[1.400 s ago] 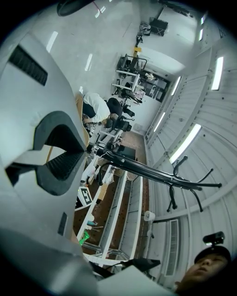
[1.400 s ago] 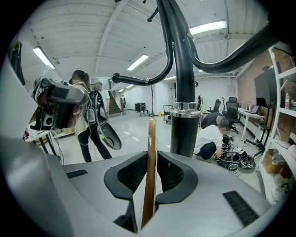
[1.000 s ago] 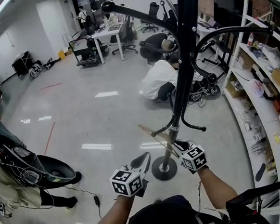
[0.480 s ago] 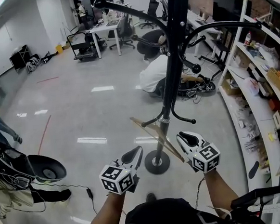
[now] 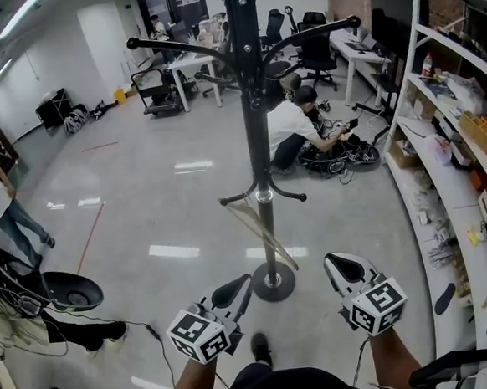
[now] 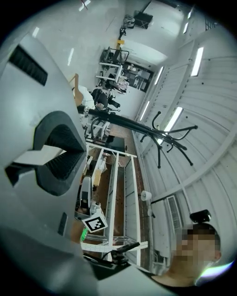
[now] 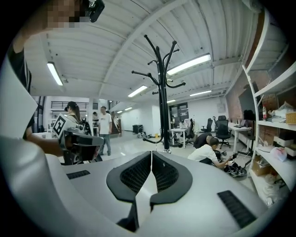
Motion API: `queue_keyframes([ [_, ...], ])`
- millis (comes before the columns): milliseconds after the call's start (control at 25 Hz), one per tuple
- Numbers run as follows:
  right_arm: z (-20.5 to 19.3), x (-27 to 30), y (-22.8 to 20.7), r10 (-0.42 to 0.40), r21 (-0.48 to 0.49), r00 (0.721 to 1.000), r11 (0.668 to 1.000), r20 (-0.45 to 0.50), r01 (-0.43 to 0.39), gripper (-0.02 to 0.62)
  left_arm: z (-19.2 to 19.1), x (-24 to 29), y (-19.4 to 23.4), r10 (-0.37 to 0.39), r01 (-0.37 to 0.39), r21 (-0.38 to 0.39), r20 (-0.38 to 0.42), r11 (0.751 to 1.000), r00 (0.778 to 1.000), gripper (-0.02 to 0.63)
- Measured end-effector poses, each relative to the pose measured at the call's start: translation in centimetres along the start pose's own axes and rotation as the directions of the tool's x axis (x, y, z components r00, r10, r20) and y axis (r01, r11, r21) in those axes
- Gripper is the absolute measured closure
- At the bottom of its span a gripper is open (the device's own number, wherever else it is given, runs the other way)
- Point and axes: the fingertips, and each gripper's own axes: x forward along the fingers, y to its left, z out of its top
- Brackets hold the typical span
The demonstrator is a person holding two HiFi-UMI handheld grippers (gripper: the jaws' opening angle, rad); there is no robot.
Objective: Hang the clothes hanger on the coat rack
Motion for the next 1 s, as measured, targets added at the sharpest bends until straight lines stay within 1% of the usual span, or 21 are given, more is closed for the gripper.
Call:
queue_keyframes([
  [120, -0.5, -4.4, 1.4, 0.036, -0.004, 0.999, 0.999, -0.004, -0.036, 0.584, -1.1, -1.4, -4.9, 0.011, -0.01, 0.007, -0.008, 1.0, 1.0, 0.606],
  [240, -0.8, -7.3, 1.8, 0.05, 0.003, 0.999, 0.999, 0.003, -0.05, 0.586, -2.1, -2.4, -8.2, 0.031, -0.031, 0.013, -0.024, 0.999, 0.999, 0.606],
  [480, -0.3, -11.3, 3.7, 0.087, 0.015, 0.996, 0.996, 0.028, -0.087, 0.586, -2.0, -5.4, -11.6, 0.11, -0.109, 0.046, -0.02, 0.993, 0.994, 0.606],
  [640, 0.0, -12.9, 5.2, 0.096, 0.012, 0.995, 0.995, 0.035, -0.096, 0.586, -2.0, -7.5, -13.5, 0.121, -0.119, 0.058, -0.027, 0.991, 0.992, 0.606],
  [720, 0.3, -13.5, 6.6, 0.096, -0.02, 0.995, 0.995, 0.039, -0.095, 0.586, -1.9, -8.9, -14.2, 0.125, -0.124, 0.061, -0.021, 0.99, 0.992, 0.606],
  [840, 0.7, -15.6, 10.3, 0.091, -0.056, 0.995, 0.994, 0.04, -0.089, 0.586, -2.0, -13.1, -16.0, 0.145, -0.146, 0.045, 0.021, 0.988, 0.989, 0.606],
  [920, 0.5, -17.4, 13.0, 0.054, -0.046, 0.998, 0.998, 0.038, -0.052, 0.585, -2.0, -17.2, -17.5, 0.156, -0.157, 0.024, 0.053, 0.987, 0.986, 0.606],
  [1000, -0.1, -19.1, 16.1, 0.034, -0.038, 0.999, 0.999, 0.03, -0.032, 0.584, -2.7, -21.3, -18.6, 0.155, -0.156, 0.014, 0.064, 0.988, 0.986, 0.606],
])
